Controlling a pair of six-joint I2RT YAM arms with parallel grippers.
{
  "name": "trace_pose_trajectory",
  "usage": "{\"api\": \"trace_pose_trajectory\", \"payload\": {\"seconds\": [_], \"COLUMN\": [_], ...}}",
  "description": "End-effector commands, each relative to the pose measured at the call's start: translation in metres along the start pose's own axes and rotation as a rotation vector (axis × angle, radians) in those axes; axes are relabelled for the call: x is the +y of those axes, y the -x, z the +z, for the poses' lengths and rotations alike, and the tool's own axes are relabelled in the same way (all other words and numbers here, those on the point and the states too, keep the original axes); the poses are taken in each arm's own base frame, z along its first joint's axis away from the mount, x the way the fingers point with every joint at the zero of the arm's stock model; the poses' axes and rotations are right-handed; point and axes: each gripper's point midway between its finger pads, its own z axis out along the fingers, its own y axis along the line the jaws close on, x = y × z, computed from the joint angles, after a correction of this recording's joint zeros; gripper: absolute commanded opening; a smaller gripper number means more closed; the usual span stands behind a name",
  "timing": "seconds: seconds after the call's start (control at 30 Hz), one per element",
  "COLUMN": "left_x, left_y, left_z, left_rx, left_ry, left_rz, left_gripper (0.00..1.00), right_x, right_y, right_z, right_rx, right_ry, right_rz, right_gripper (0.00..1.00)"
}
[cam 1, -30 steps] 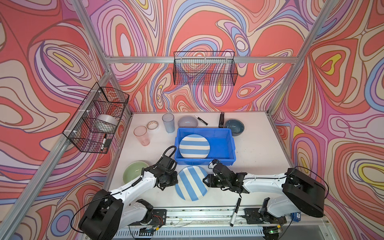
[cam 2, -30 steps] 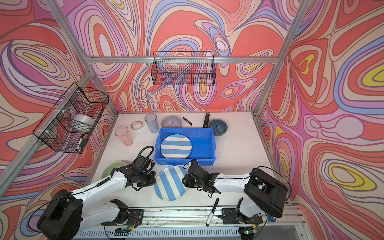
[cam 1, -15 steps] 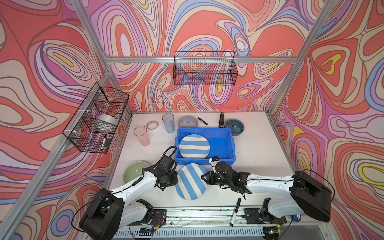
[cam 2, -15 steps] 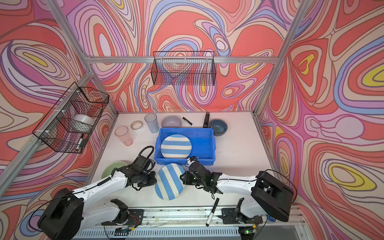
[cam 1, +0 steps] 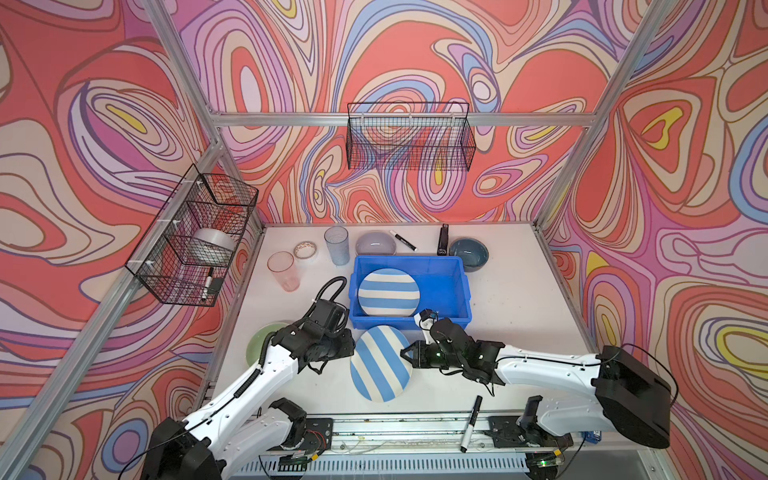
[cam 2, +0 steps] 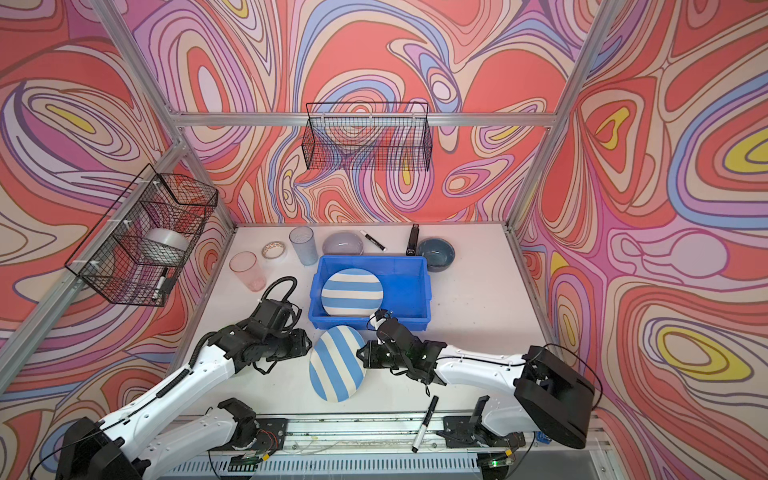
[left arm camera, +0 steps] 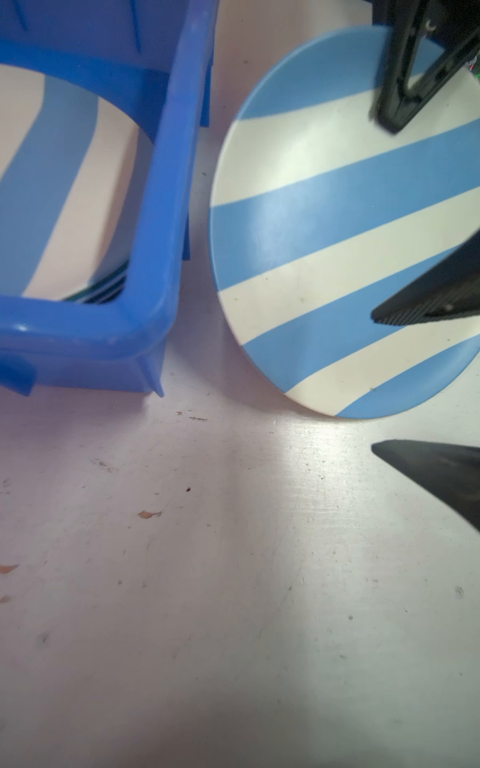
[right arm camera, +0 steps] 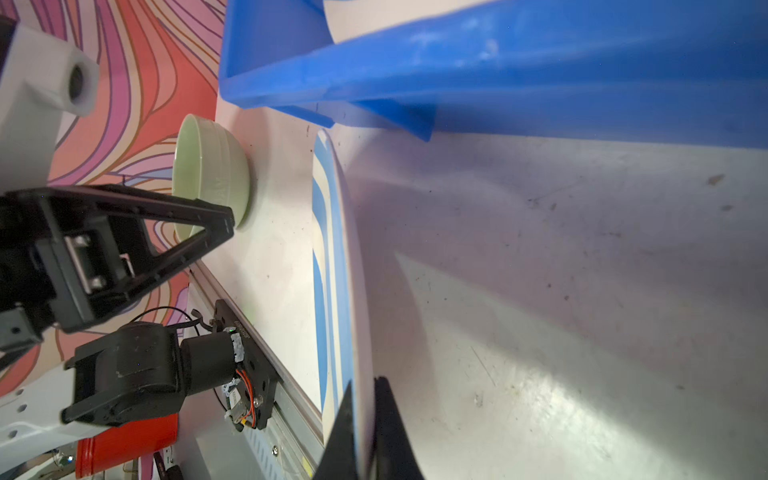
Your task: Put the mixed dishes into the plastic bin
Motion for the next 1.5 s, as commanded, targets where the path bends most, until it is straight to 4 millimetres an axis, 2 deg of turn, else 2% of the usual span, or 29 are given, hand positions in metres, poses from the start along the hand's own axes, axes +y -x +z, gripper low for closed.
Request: {"api": "trace_pose_trajectory", "payload": {"seconds": [0.0, 0.33, 0.53, 0.6, 0.67, 0.8, 0.93, 1.03, 1.23, 1.47], "left_x": [0.016, 0.004, 0.000, 0.003, 0.004, 0.003, 0.007, 0.007, 0.008, 0.011], "left_y": [0.003, 0.048, 0.062, 0.065, 0.068, 0.073, 0.078, 0.081, 0.084, 0.083], "left_z": [-0.020, -0.058, -0.065, -0.065, -0.064, -0.064, -0.066, -0.066, -0.067, -0.063], "left_rx": [0.000, -0.087, -0.116, -0.123, -0.134, -0.151, -0.172, -0.182, -0.202, -0.214], "left_ry": [0.111, 0.079, 0.061, 0.074, 0.072, 0.064, 0.084, 0.083, 0.083, 0.085], "left_rz": [0.038, 0.058, 0.066, 0.054, 0.043, 0.049, 0.057, 0.062, 0.060, 0.040], "left_gripper": [0.54, 0.59, 0.64, 0.64, 0.66, 0.70, 0.74, 0.76, 0.77, 0.77], "right_x": [-0.011, 0.040, 0.059, 0.058, 0.050, 0.047, 0.045, 0.032, 0.016, 0.008], "right_y": [-0.011, 0.025, 0.053, 0.070, 0.096, 0.141, 0.177, 0.202, 0.228, 0.241], "right_z": [-0.011, -0.046, -0.062, -0.069, -0.075, -0.085, -0.088, -0.087, -0.071, -0.053], "right_rx": [0.065, 0.017, -0.009, -0.045, -0.093, -0.173, -0.223, -0.269, -0.276, -0.290], "right_ry": [-0.086, -0.036, 0.002, 0.000, -0.016, 0.012, 0.022, 0.010, 0.013, 0.056], "right_rz": [-0.110, -0.223, -0.230, -0.226, -0.206, -0.185, -0.178, -0.135, -0.101, -0.067], "right_gripper": [0.00, 0.00, 0.00, 0.00, 0.00, 0.00, 0.00, 0.00, 0.00, 0.00]}}
